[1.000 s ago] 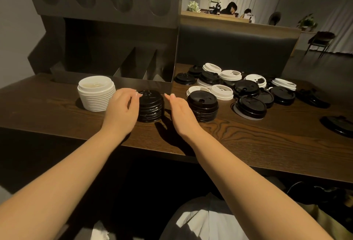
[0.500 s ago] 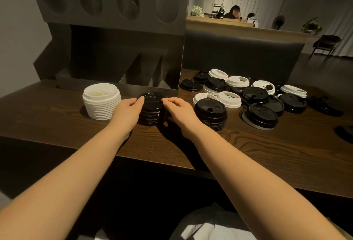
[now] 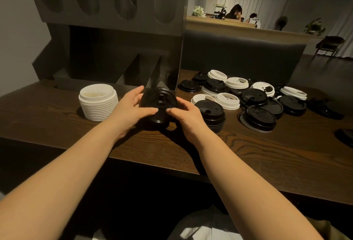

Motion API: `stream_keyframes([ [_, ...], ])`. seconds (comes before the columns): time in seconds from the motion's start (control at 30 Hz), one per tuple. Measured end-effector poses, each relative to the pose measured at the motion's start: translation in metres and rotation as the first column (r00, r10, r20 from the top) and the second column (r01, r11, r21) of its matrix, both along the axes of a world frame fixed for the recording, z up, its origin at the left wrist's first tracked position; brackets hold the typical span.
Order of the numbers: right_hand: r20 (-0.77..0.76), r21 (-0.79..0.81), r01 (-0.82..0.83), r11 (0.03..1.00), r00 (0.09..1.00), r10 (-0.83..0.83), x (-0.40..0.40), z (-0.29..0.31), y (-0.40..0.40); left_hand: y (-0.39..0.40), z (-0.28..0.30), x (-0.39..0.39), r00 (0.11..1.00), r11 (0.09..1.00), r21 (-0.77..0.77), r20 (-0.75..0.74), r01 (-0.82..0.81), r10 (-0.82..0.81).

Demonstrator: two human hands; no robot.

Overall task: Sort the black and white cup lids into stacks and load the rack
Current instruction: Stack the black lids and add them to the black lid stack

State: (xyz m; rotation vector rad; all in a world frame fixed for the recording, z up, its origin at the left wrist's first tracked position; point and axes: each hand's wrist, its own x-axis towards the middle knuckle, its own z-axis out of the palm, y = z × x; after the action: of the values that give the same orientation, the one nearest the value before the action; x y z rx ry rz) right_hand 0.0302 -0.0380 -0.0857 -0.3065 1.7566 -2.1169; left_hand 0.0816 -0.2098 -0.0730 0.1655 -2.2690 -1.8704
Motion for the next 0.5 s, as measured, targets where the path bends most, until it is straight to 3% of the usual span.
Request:
stream_keyframes([
  [0.07, -0.338, 0.216, 0.054, 0.975, 0.941, 0.023, 0.004, 0.004, 0.007, -0.003, 0.001, 0.004, 0.989, 0.976, -0.219, -0.139, 0.014, -0.045],
  [0.13, -0.523, 0.294, 0.135, 0.946, 0.852, 0.041, 0.007, 0.006, 0.008, -0.004, 0.005, 0.008, 0.965, 0.933, -0.358, -0.251, -0.021, -0.074],
  [0.27, -0.584, 0.291, 0.212, 0.933, 0.812, -0.002, 0.009, 0.001, 0.005, -0.003, 0.008, 0.010, 0.931, 0.902, -0.420, -0.359, -0.094, -0.071],
  [0.4, -0.534, 0.239, 0.157, 0.958, 0.845, -0.005, 0.010, 0.007, 0.010, -0.004, 0.008, 0.007, 0.951, 0.919, -0.390, -0.302, -0.057, -0.069],
  [0.5, -0.452, 0.129, 0.139, 0.982, 0.890, -0.067, 0.012, 0.010, 0.012, -0.002, 0.007, 0.004, 0.971, 0.989, -0.147, -0.238, -0.027, -0.009],
])
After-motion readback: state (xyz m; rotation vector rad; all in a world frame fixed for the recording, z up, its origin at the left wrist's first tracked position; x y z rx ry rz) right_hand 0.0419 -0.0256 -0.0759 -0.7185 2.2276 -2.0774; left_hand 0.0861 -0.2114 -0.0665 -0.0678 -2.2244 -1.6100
